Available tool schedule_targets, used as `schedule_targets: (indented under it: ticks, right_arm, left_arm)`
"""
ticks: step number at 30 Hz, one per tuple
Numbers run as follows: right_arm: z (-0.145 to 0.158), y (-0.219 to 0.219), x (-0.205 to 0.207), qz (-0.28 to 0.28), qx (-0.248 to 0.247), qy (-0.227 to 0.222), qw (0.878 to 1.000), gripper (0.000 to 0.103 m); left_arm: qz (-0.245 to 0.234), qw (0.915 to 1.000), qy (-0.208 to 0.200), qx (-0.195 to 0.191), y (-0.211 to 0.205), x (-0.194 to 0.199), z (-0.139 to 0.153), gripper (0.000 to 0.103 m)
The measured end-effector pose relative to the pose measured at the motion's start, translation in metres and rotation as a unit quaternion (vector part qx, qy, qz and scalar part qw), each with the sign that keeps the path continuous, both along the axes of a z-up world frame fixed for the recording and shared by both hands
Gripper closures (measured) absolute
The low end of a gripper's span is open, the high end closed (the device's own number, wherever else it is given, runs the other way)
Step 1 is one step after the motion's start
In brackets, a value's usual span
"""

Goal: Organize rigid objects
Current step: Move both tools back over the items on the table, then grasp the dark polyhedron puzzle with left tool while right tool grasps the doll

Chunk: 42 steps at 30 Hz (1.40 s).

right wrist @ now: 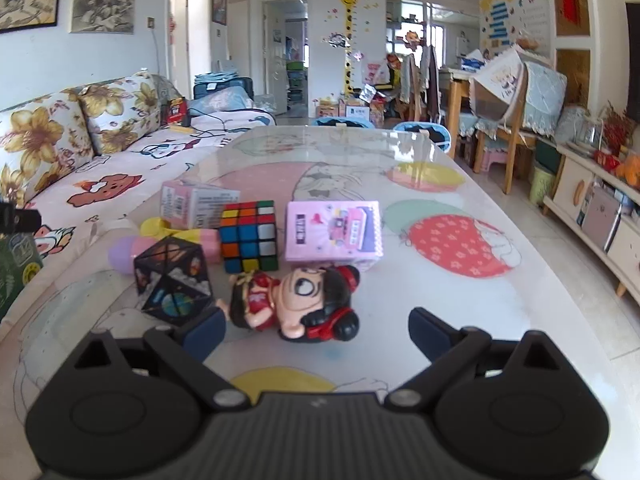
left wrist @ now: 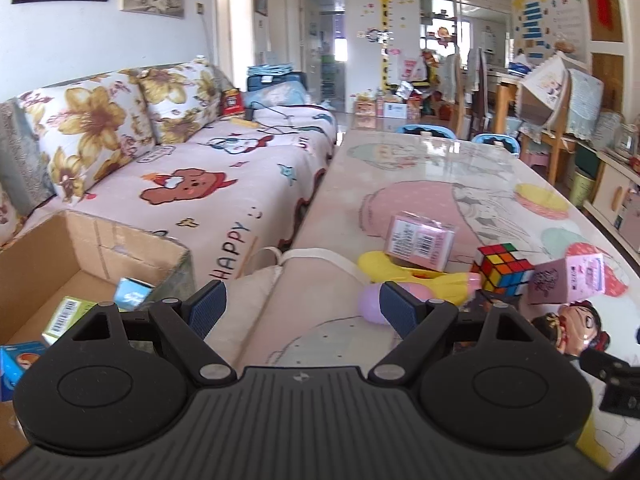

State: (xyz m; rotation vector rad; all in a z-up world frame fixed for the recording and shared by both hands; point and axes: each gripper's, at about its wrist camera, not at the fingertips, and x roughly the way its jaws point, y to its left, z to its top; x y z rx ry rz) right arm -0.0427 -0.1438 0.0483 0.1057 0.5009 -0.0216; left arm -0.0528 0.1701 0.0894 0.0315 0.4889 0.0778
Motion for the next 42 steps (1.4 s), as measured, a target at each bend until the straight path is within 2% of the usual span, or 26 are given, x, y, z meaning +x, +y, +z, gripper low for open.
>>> schedule_targets:
  ticks: [6,8,13,19,23,25,29,32,37,42]
  right_arm:
    - [-0.007,-0.009,0.020,0.011,0.041,0.015,0.999,0.005]
    - [-0.009,-0.009,0.027,0.024,0.055,0.015,0.998,0.001]
    - [-0.015,-0.005,0.046,0.047,0.047,0.024,0.998,0.001]
    - [-0.020,-0.009,0.060,0.051,0.087,0.049,0.994,0.001]
    - [-0.019,-0.003,0.059,0.062,0.070,0.050,0.994,0.001]
    - [-0.018,-0.001,0.057,0.064,0.060,0.050,0.995,0.005]
    - [-0.018,-0.005,0.052,0.074,0.043,0.050,0.995,0.022]
    - [-0.017,-0.011,0.047,0.082,0.052,0.050,0.994,0.028]
    - [-0.016,-0.012,0.035,0.089,0.050,0.053,0.993,0.028]
    - [-0.017,-0.025,0.023,0.081,0.055,0.061,0.993,0.028]
  left_arm:
    - [-0.076,0.9970,0.012,-0.009,-0.009,0.001,-0.008,0.000]
    - [-0.101,0.9947,0.017,-0.009,-0.014,0.001,-0.011,0.000]
    - [-0.141,0.9897,0.022,-0.015,-0.018,0.005,-0.016,0.000]
    - [-0.158,0.9864,0.029,-0.033,-0.018,0.010,-0.020,0.000]
    - [-0.167,0.9851,0.030,-0.030,-0.031,-0.001,-0.023,0.000]
    - [-0.169,0.9847,0.031,-0.030,-0.033,-0.002,-0.024,0.000]
    - [-0.171,0.9846,0.027,-0.027,-0.039,-0.006,-0.028,0.000]
    - [-0.176,0.9840,0.027,-0.016,-0.047,-0.009,-0.030,0.000]
    - [-0.184,0.9825,0.030,-0.005,-0.064,-0.010,-0.035,0.000]
    - [-0.174,0.9843,0.024,-0.016,-0.073,-0.002,-0.034,0.000]
